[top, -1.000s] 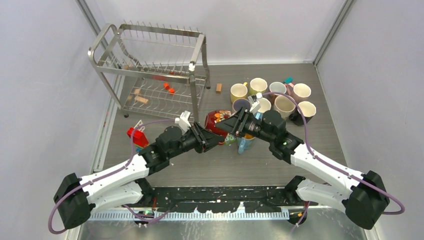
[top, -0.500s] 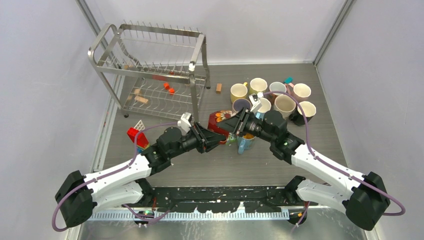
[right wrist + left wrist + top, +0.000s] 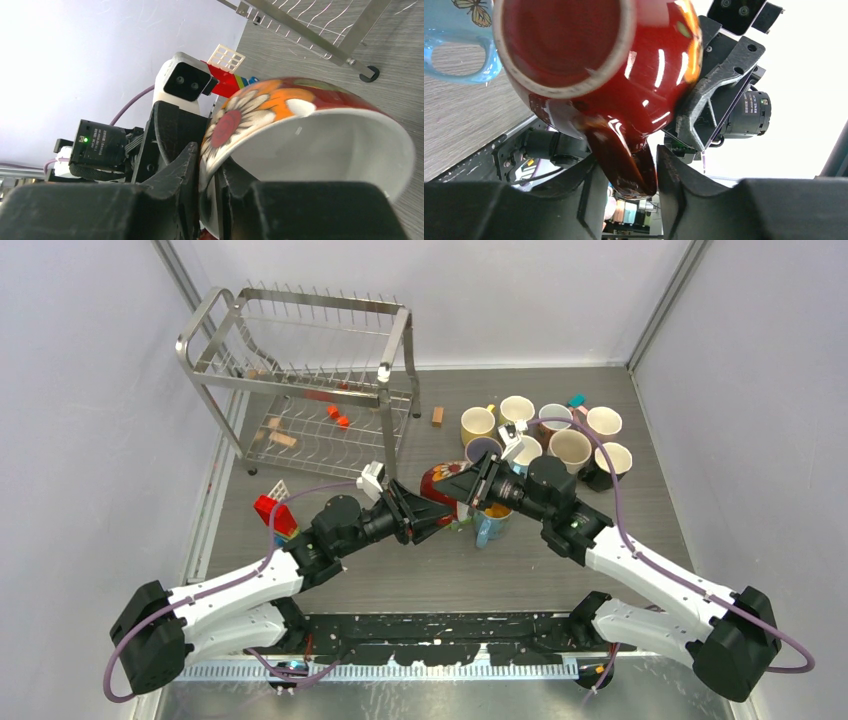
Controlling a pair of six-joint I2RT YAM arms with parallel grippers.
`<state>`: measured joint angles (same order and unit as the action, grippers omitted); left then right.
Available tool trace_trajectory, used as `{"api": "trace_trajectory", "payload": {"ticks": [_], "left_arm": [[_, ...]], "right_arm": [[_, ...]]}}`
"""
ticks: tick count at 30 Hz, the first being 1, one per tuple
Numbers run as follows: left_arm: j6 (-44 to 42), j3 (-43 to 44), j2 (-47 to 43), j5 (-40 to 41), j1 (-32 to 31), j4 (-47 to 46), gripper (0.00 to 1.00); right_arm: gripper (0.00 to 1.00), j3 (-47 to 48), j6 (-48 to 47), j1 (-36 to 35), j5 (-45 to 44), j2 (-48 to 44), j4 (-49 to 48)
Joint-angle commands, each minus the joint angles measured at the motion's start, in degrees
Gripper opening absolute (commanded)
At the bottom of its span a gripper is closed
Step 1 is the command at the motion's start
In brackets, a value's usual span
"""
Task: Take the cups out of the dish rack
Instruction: Place the cup at the center of the board.
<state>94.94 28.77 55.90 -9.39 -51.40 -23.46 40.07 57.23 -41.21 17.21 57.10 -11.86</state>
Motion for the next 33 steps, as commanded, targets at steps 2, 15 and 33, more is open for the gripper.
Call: {"api": "trace_trajectory", "payload": {"ticks": [2, 15, 33], "left_arm": [[-2.58, 0.88, -0.45, 1.14, -0.11, -6.51, 0.43], [-9.56, 3.53, -3.08, 1.03, -0.11, 0.13, 0.62], [-33.13, 18.11, -6.86, 0.3, -0.02, 26.9, 1.0]], "right_arm": [[0.01, 4.29, 0.31, -0.5, -1.0, -1.84, -1.65], [0.01, 8.65, -1.8, -0.51, -4.47, -2.26, 7.95], [0.01, 25.52, -10.84, -0.3, -20.11, -1.94, 44.06]]}}
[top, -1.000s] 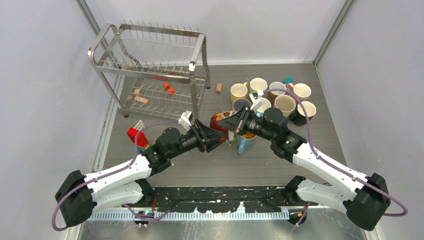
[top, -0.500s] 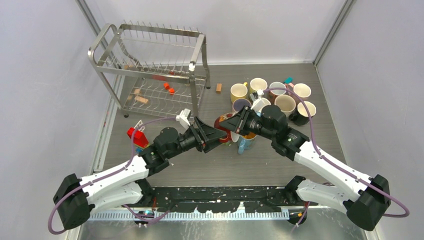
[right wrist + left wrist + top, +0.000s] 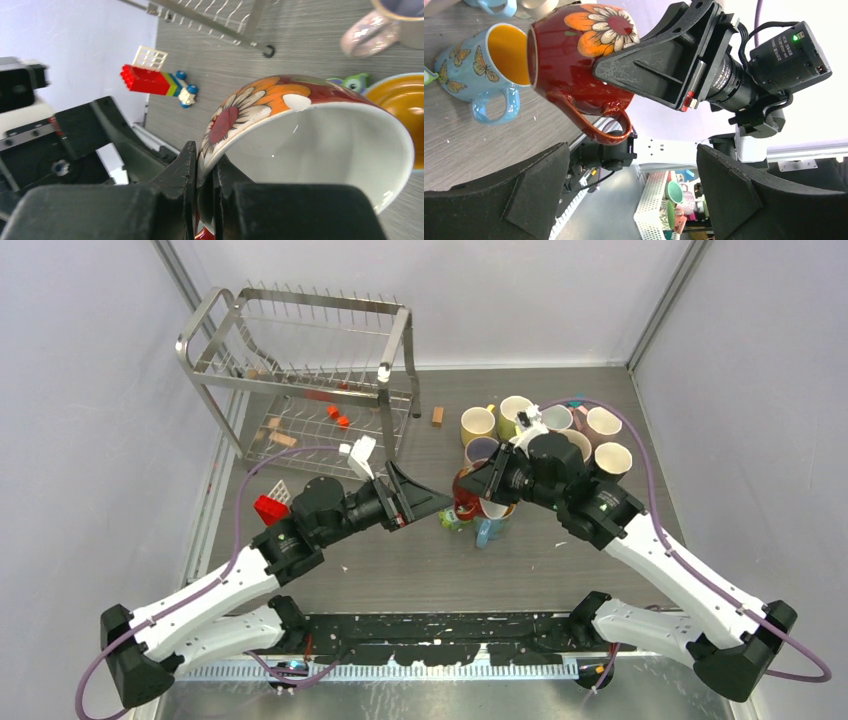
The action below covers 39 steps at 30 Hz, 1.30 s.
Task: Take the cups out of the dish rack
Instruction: Place the cup at the center of the board.
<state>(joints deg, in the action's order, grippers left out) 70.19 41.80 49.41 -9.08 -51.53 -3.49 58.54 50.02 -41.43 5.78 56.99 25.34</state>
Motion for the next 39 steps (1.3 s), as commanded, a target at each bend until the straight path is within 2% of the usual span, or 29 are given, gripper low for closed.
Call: {"api": "trace_trajectory", "payload": {"ticks": [1, 7, 15, 24, 39], "left_arm": [[-9.69, 5.92, 0.09, -0.24, 0.11, 8.02, 1.0], [-14.46, 9.2, 3.49, -2.74, 0.52, 10.13, 1.0], [-17.57, 11.01, 6.19, -9.55, 4.9, 10.14, 1.0], [-19.51, 11.72, 7.98, -15.95, 7.38, 9.88, 1.0], [-21.87, 10.84, 6.42, -17.81, 8.28, 11.47, 1.0]], "right_arm": [[0.01, 8.02, -4.07, 0.08, -10.43, -1.94, 9.49], [0.01, 11.49, -5.3, 3.14, -18.25, -3.04, 23.95], [0.01, 8.09, -4.26, 12.02, -22.2, -4.39, 31.75], [0.01, -0.56, -2.82, 19.5, -18.73, 0.92, 25.0], [0.01, -6.79, -3.89, 26.17, -13.57, 13.64, 14.02]]}}
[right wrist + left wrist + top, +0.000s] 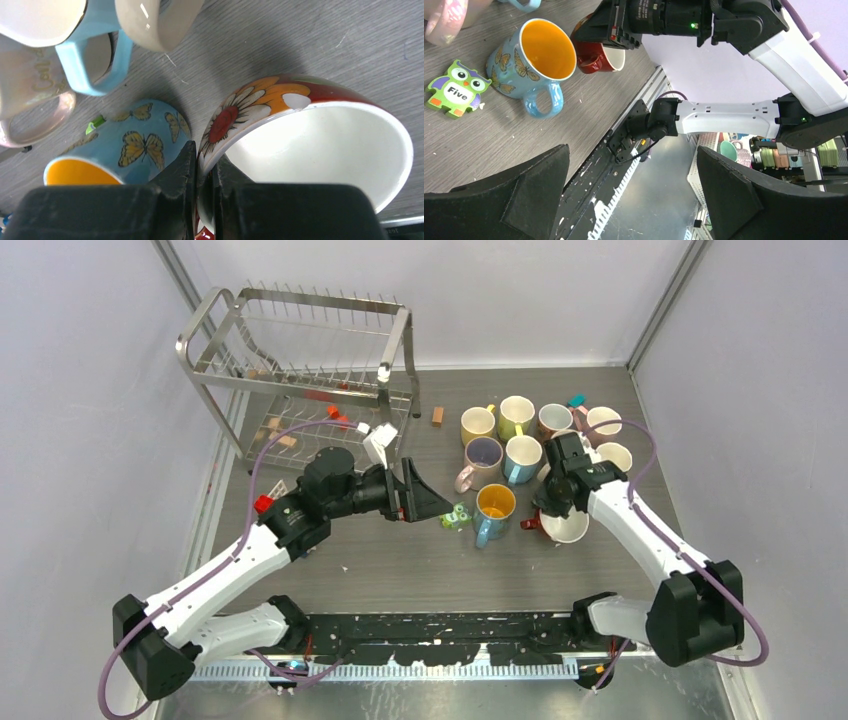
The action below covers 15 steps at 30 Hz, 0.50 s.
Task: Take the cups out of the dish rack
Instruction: Place the cup at the center of the board.
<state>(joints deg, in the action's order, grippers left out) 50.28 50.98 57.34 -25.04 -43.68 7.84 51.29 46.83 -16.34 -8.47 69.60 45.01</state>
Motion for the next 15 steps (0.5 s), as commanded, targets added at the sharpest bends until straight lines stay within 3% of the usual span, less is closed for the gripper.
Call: {"api": "trace_trajectory", "payload": {"ticks": [1, 9, 12, 15], "left_arm": [[-2.1, 1.62, -1.53, -1.9, 0.48, 0.24, 1.0], [-2.59, 1.5, -1.42, -2.21, 0.61, 0.4, 1.0], [-2.81, 1.36, -1.6, -2.37, 0.69, 0.52, 1.0], [-2.97, 1.23, -1.71, -2.39, 0.7, 0.43, 1.0]], "right_arm": [[0.01, 0.28, -0.83, 1.24, 0.97, 1.78, -5.99], [0.01, -1.02, -0.75, 1.71, 2.48, 6.31, -9.32], [0.06, -0.76, -0.71, 1.78, 2.35, 7.15, -9.23], [0.17, -0.51, -0.77, 1.83, 1.44, 7.15, -8.37]]}}
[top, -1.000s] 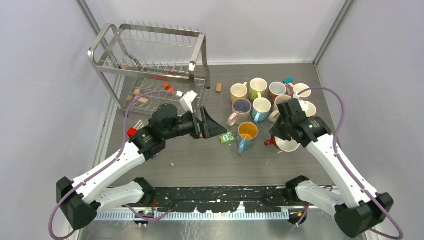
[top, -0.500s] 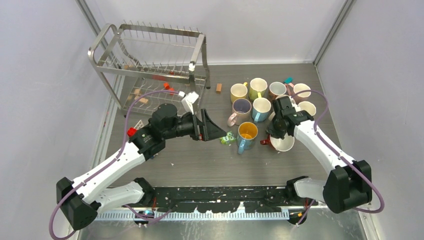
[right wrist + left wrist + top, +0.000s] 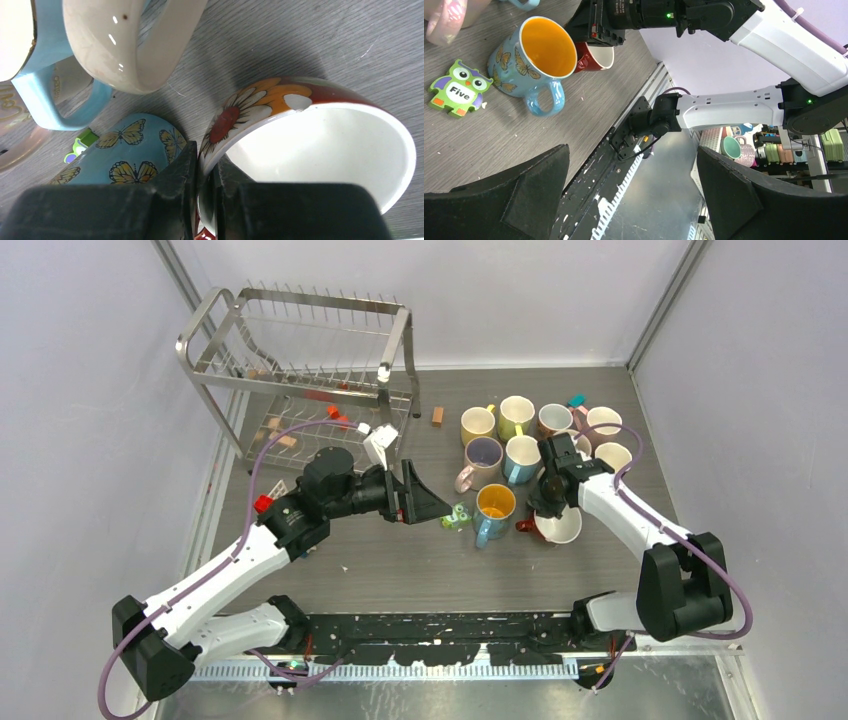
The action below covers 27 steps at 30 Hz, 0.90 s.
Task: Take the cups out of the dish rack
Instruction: Place the cup at the center of the board.
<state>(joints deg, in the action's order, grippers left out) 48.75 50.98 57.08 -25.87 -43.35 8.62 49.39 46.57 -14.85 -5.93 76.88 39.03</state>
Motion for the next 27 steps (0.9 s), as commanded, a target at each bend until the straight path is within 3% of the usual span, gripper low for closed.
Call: {"api": "trace_trajectory", "payload": {"ticks": [1, 9, 27], "left_arm": [[-1.46, 1.23, -1.4, -1.55, 0.37, -0.36, 1.0], [-1.73, 1.09, -0.8, -1.9, 0.57, -0.48, 1.0], [-2.38, 1.55, -0.37, -1.91, 1.44, -0.25, 1.0]], "right_arm": [[0.21, 1.57, -0.53, 0.35, -1.4, -0.22, -2.04], [0.3, 2.75, -0.81, 0.31, -0.78, -0.98, -0.67], [0.42, 4.56, -1.65, 0.05, -0.83, -6.16, 3.82]]}}
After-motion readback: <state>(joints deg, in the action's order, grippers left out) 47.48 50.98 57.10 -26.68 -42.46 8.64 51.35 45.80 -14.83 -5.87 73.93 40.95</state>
